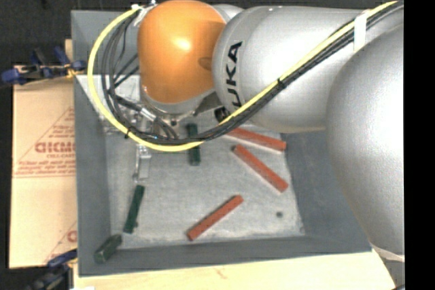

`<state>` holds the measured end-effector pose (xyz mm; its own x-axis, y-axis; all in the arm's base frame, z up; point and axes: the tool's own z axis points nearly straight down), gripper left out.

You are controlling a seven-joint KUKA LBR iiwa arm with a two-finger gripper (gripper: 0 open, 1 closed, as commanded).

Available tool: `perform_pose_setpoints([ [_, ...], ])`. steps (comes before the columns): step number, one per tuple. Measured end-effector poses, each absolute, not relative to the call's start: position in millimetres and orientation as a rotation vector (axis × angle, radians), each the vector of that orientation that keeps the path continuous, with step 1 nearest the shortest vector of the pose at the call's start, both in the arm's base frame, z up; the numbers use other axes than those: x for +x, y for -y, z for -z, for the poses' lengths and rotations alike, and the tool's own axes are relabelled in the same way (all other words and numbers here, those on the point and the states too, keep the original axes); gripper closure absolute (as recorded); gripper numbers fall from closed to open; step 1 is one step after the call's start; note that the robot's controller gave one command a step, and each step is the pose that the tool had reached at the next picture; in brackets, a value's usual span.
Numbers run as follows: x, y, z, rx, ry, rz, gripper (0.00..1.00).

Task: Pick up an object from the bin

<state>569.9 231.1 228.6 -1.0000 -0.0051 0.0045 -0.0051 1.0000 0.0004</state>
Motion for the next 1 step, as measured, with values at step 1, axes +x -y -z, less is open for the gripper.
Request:
perform_pose_setpoints([
  [1, 571.7, -229.8, -233.8, 0.001, 3.145, 0.004, 0.00],
])
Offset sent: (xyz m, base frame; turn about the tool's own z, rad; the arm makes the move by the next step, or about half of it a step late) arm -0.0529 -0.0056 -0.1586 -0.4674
